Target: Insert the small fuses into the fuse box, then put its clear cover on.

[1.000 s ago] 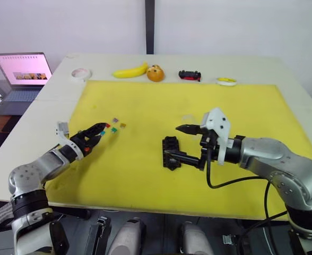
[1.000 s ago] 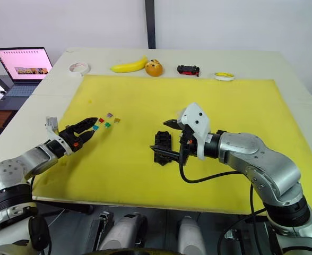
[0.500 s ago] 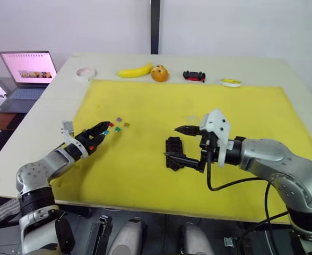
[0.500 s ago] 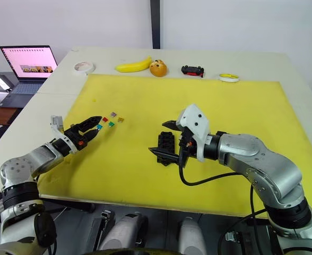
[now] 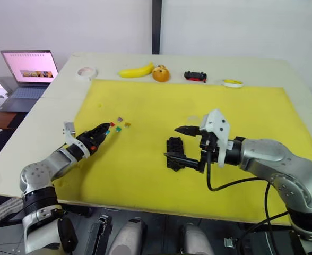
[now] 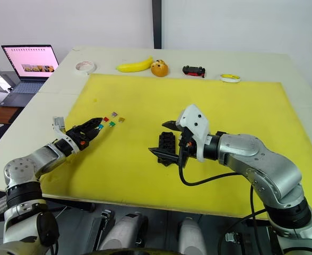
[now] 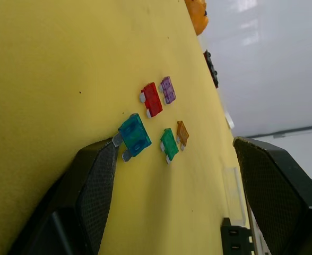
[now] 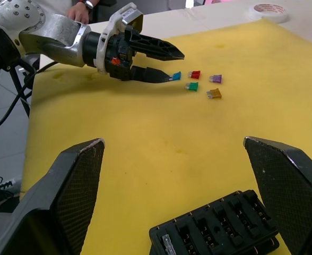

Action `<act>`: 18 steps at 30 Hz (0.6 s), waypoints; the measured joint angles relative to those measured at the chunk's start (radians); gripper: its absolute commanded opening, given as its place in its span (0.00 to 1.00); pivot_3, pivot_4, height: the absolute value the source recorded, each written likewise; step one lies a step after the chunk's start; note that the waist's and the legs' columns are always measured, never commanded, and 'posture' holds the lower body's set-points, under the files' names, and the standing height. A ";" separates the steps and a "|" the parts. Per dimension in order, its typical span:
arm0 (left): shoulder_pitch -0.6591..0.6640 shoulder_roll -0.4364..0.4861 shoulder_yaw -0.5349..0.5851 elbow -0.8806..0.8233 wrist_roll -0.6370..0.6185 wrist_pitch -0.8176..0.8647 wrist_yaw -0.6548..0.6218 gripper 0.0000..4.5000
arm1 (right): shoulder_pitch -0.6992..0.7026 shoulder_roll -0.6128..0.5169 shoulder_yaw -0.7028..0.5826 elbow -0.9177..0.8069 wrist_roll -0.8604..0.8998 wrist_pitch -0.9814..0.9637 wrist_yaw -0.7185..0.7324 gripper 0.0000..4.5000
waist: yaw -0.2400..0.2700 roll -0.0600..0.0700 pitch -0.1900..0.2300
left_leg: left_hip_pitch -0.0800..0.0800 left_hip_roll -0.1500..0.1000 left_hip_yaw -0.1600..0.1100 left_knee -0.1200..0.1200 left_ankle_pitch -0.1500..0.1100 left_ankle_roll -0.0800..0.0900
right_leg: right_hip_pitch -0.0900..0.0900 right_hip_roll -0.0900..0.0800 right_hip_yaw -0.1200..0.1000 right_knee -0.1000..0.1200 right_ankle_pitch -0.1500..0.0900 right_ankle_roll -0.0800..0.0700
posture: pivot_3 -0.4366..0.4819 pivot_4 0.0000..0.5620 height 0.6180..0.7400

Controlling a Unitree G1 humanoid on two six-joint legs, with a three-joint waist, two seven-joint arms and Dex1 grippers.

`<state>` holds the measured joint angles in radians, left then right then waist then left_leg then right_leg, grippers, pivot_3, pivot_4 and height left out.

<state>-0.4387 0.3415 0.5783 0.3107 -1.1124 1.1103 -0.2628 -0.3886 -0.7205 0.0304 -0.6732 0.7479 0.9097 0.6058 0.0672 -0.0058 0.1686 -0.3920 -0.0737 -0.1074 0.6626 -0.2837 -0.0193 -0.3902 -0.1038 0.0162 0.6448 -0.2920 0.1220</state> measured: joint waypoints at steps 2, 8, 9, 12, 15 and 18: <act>0.000 -0.002 0.000 0.000 0.001 -0.003 0.000 0.82 | 0.000 -0.005 0.000 0.000 0.000 0.000 0.002 1.00 | 0.000 0.000 0.000 | 0.000 0.000 0.000 0.000 0.000 0.000 | 0.000 0.000 0.000 0.000 0.000 0.000 | 0.48 0.27 1.00; 0.000 -0.010 0.003 0.001 0.015 -0.013 0.005 0.64 | 0.000 -0.006 0.000 0.000 0.000 0.000 0.008 1.00 | 0.000 0.000 0.000 | -0.001 0.000 -0.001 0.000 0.000 0.000 | 0.000 0.000 -0.001 -0.001 0.000 0.000 | 0.48 0.27 1.00; -0.001 -0.011 0.003 0.001 0.014 -0.012 0.005 0.64 | 0.000 -0.006 0.000 0.000 0.000 0.000 0.008 1.00 | 0.000 0.000 0.000 | -0.001 0.000 -0.001 0.000 0.000 0.000 | 0.000 0.000 -0.001 -0.001 0.000 0.000 | 0.48 0.27 1.00; -0.002 -0.014 0.004 0.001 0.020 -0.013 0.007 0.64 | 0.000 -0.007 0.000 0.000 0.000 0.000 0.009 1.00 | 0.000 0.000 0.000 | -0.001 0.000 -0.001 0.000 0.000 0.000 | 0.000 0.000 -0.001 -0.001 0.000 0.000 | 0.48 0.27 1.00; -0.006 -0.022 0.007 0.002 0.025 -0.014 0.009 0.64 | 0.000 -0.008 0.000 0.000 0.000 0.000 0.009 1.00 | 0.001 0.000 0.000 | -0.001 -0.001 -0.001 0.000 0.000 0.000 | 0.001 0.000 -0.001 -0.001 0.000 0.000 | 0.48 0.27 1.00; -0.008 -0.029 0.007 0.003 0.033 -0.021 0.010 0.64 | -0.001 -0.008 0.000 0.000 0.000 0.000 0.009 1.00 | 0.002 0.000 0.000 | -0.001 -0.001 -0.002 0.000 0.000 0.000 | 0.001 0.000 -0.001 -0.002 0.000 0.000 | 0.48 0.27 1.00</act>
<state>-0.4467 0.3124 0.5858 0.3136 -1.0793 1.0891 -0.2530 -0.3895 -0.7284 0.0300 -0.6728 0.7482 0.9101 0.6151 0.0689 -0.0058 0.1688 -0.3927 -0.0745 -0.1093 0.6625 -0.2837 -0.0193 -0.3893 -0.1042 0.0154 0.6433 -0.2923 0.1225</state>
